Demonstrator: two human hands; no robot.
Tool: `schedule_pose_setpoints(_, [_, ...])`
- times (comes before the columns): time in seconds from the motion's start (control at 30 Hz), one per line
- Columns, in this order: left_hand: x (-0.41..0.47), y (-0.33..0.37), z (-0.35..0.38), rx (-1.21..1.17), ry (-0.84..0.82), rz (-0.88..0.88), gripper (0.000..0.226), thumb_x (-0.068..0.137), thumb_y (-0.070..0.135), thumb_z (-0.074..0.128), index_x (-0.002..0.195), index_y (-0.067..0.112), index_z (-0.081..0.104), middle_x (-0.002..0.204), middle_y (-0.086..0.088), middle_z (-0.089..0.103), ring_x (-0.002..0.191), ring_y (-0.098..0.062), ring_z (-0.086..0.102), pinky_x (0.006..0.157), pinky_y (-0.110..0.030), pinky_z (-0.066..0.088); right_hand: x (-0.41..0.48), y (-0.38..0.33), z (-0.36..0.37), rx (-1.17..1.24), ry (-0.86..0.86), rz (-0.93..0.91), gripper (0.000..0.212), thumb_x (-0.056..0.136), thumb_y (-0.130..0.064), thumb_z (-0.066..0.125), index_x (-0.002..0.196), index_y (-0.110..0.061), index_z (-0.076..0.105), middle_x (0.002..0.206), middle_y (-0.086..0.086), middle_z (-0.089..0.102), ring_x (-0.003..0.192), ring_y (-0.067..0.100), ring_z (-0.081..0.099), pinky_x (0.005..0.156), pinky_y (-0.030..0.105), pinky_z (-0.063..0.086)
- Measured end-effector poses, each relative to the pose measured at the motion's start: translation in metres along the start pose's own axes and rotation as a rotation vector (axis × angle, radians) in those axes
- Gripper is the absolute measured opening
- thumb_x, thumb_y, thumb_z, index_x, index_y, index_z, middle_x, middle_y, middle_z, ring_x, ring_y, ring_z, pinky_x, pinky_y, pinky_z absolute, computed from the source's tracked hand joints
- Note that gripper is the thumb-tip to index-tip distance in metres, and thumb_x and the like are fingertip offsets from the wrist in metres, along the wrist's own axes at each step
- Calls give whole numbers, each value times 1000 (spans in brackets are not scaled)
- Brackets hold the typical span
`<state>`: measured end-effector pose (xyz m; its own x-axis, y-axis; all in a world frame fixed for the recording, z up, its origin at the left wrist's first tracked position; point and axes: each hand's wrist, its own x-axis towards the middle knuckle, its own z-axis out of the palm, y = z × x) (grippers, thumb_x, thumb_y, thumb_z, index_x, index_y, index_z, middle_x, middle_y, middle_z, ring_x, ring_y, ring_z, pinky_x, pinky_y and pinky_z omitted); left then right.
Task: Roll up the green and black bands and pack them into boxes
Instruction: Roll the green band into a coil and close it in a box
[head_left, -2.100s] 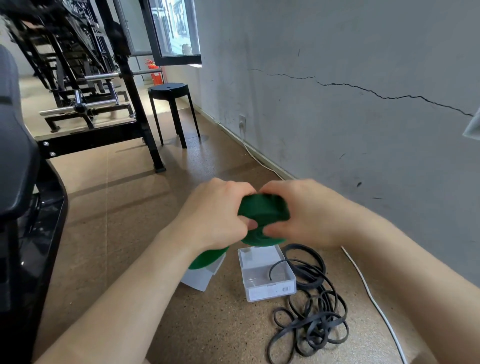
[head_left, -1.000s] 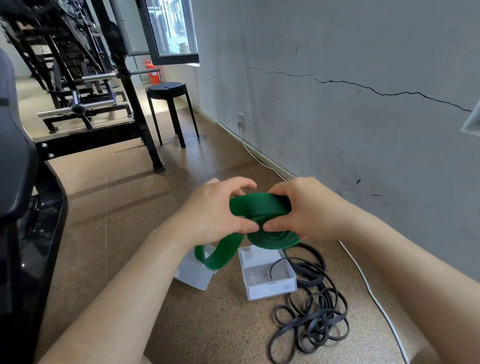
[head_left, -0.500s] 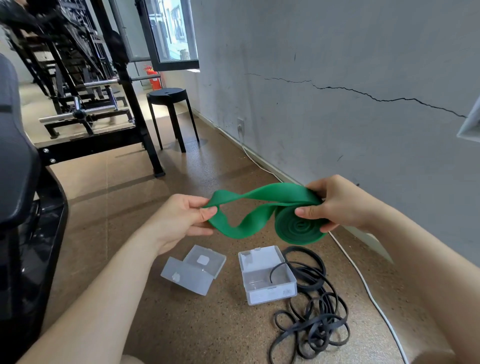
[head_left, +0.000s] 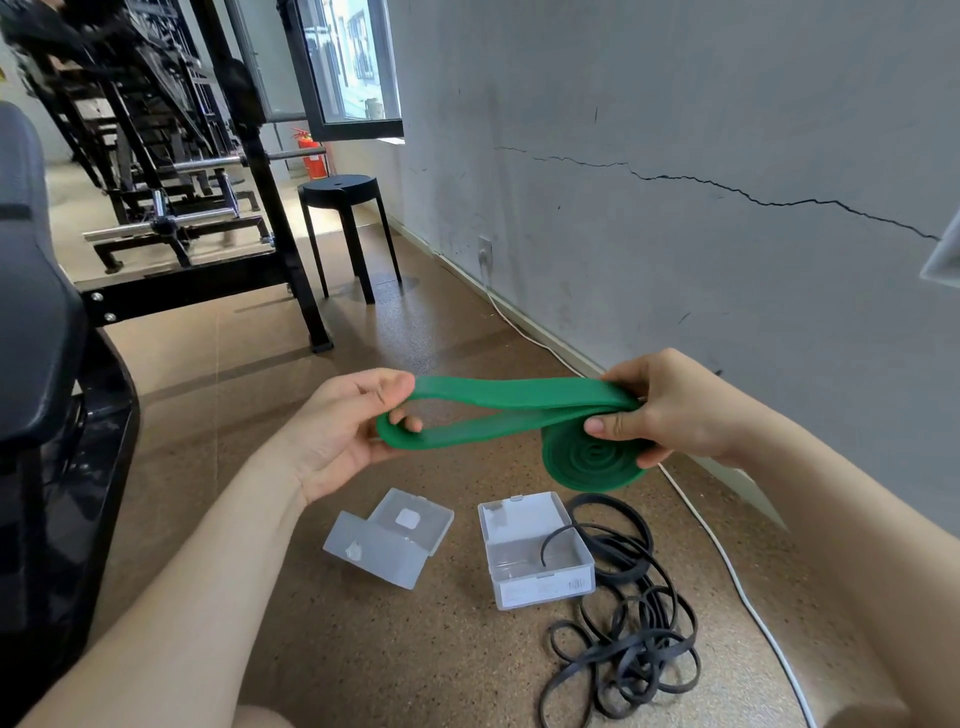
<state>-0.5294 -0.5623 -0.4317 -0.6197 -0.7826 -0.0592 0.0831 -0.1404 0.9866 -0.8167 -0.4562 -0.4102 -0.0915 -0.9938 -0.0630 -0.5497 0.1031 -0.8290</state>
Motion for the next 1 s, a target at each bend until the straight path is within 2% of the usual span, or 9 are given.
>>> schedule_pose_setpoints(0.1, [-3,-3,-3,169,54,-98,52,57,32,88,103,16,69,95,-5,72,90,-23,69,83,-39,57,-2,-8,1,-70,-13,-41,24,78,-19,80,101,-16,73,81,4,73,68,15,71,53,32,58])
schedule_pose_setpoints(0.2, [-3,-2,7,709,226,-97,26,82,7,70,99,27,69,105,3,71,101,-11,65,96,-35,49,-3,-14,6,-167,-18,-68,23,76,-20,82,97,-20,73,79,1,74,68,21,73,55,38,61])
schedule_pose_setpoints(0.3, [-3,10,41,745,145,98,25,82,22,73,103,34,67,107,15,69,99,3,63,94,-25,47,-1,-18,13,-283,-60,-83,24,74,-25,83,95,-18,72,81,4,75,67,25,73,56,39,60])
schedule_pose_setpoints(0.4, [-5,7,84,875,-45,150,51,69,41,82,115,37,58,111,19,64,102,3,61,92,-23,47,1,-20,17,-324,-74,-104,25,75,-26,82,96,-18,71,80,5,75,66,25,73,56,37,59])
schedule_pose_setpoints(0.47, [-2,0,97,1039,-3,223,54,67,43,82,113,39,54,109,19,62,101,2,59,90,-22,47,1,-21,17,-322,-78,-108,24,75,-26,82,95,-19,71,80,6,74,67,25,73,57,38,60])
schedule_pose_setpoints(0.63, [-2,7,91,1068,53,312,36,80,33,74,113,41,60,104,14,69,98,-3,64,93,-32,51,-2,-22,16,-238,-72,-107,27,74,-22,83,98,-19,72,83,5,74,70,26,73,57,43,60])
schedule_pose_setpoints(0.8, [-4,18,89,1161,5,463,29,85,31,69,112,41,68,96,14,72,86,-2,65,80,-30,52,-1,-24,25,-357,-115,-102,24,73,-23,83,91,-17,68,78,8,73,58,23,71,52,33,59])
schedule_pose_setpoints(0.9, [0,18,82,1025,63,472,22,81,24,73,100,36,75,86,13,70,78,-1,63,69,-17,44,0,-25,37,-350,-141,-114,27,71,-24,84,88,-16,65,77,7,72,54,21,70,48,30,57])
schedule_pose_setpoints(1.0, [0,18,76,856,106,415,18,81,18,74,94,30,77,81,14,69,73,0,61,68,-15,42,1,-24,41,-253,-159,-140,36,70,-24,85,99,-13,66,85,7,71,65,24,72,49,35,59])
